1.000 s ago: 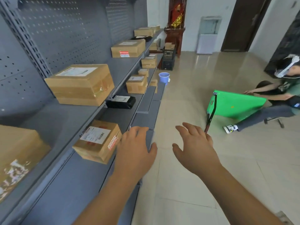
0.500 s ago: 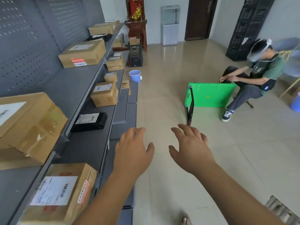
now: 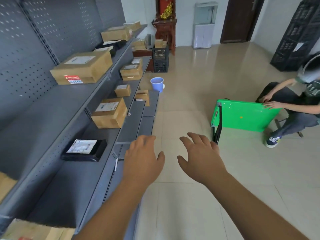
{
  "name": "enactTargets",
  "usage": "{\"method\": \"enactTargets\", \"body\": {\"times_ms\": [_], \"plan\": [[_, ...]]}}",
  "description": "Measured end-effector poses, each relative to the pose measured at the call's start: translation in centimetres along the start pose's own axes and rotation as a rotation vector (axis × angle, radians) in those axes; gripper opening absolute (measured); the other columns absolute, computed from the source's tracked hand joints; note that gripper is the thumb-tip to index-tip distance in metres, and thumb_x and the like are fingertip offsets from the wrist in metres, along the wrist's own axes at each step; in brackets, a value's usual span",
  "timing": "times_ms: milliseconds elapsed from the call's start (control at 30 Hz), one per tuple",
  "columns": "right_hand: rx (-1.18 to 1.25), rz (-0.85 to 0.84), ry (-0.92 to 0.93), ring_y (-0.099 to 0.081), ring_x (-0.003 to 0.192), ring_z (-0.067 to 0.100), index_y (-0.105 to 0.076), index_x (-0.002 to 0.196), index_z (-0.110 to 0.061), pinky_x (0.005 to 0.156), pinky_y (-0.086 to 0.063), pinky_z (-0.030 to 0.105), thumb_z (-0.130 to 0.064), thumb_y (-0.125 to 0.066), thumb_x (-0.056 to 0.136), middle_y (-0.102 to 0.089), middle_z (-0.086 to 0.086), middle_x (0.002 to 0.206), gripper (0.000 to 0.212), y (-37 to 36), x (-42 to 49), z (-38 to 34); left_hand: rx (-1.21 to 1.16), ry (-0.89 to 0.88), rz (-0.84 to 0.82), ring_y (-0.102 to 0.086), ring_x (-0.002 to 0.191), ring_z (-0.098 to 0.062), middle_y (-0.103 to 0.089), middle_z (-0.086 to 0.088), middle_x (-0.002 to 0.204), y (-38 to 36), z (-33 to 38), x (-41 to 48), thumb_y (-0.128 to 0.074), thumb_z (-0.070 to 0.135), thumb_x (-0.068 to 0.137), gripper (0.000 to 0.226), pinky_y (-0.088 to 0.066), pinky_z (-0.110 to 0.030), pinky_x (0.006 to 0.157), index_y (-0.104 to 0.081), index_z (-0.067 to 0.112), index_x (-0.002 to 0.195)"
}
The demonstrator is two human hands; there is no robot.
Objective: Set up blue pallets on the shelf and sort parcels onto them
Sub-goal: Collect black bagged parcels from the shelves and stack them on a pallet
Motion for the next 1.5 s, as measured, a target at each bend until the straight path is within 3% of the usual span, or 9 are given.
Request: {"method": "enactTargets", "body": {"times_ms": [367, 633, 800, 1100, 1300, 1500], "plan": [[0.005, -0.046, 0.077, -0.027, 0.148, 0.026, -0.035, 0.151, -0.035, 0.117, -0.028, 0.053, -0.052, -0.046, 0.096, -0.03, -0.005, 0.164, 0.059, -2.2, 16.3, -1.2, 0.002, 0.094, -0.023, -0.044, 0.131, -0.022, -0.045, 0.004, 0.146, -3.4, -5.0, 14.2, -0.053, 0.047, 0.097, 0.053, -0.042, -0.04, 0.106, -0.045, 0.026, 0.146], [0.008, -0.102, 0.128, -0.036, 0.142, 0.026, -0.035, 0.152, -0.031, 0.113, -0.033, 0.048, -0.05, -0.045, 0.098, -0.035, -0.003, 0.16, 0.058, -4.4, 28.0, -6.1, -0.015, 0.162, -0.039, -0.041, 0.136, -0.019, -0.042, 0.004, 0.151, -4.4, -11.8, 24.1, -0.052, 0.046, 0.098, 0.056, -0.038, -0.038, 0.107, -0.041, 0.026, 0.149], [0.03, -0.187, 0.227, -0.043, 0.135, 0.027, -0.038, 0.151, -0.026, 0.104, -0.042, 0.043, -0.048, -0.045, 0.1, -0.042, -0.001, 0.155, 0.056, -6.9, 33.4, -10.5, 0.001, 0.268, -0.05, -0.045, 0.13, -0.02, -0.045, 0.004, 0.146, -4.4, -16.7, 27.1, -0.052, 0.047, 0.098, 0.053, -0.041, -0.039, 0.099, -0.043, 0.027, 0.146], [0.08, -0.379, 0.556, -0.044, 0.129, 0.03, -0.045, 0.143, -0.019, 0.097, -0.049, 0.043, -0.043, -0.049, 0.1, -0.049, 0.004, 0.143, 0.049, -12.9, 41.3, -19.5, 0.056, 0.608, -0.023, -0.052, 0.119, -0.027, -0.053, 0.001, 0.132, -5.3, -24.8, 27.5, -0.056, 0.046, 0.093, 0.041, -0.048, -0.041, 0.088, -0.05, 0.026, 0.128], [0.085, -0.495, 0.794, -0.042, 0.129, 0.03, -0.041, 0.146, -0.019, 0.098, -0.046, 0.043, -0.041, -0.049, 0.1, -0.049, 0.006, 0.141, 0.052, -16.5, 44.4, -23.4, 0.027, 0.939, -0.027, -0.043, 0.133, -0.026, -0.042, 0.002, 0.147, -6.7, -27.1, 25.8, -0.05, 0.044, 0.095, 0.05, -0.041, -0.043, 0.103, -0.044, 0.029, 0.142], [0.019, -0.637, 0.987, -0.049, 0.125, 0.029, -0.042, 0.142, -0.015, 0.098, -0.047, 0.042, -0.039, -0.048, 0.101, -0.053, 0.009, 0.137, 0.048, -20.3, 44.3, -25.8, -0.055, 1.231, 0.032, -0.05, 0.129, -0.029, -0.049, -0.003, 0.141, -7.9, -27.8, 22.0, -0.053, 0.043, 0.094, 0.052, -0.043, -0.045, 0.103, -0.046, 0.03, 0.144]]}}
Point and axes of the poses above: each hand's wrist, its own x-axis towards the middle knuckle, its own y-axis out of the back of the hand, z = x × y, the point moved 4 cm from there along x, towards the middle knuckle
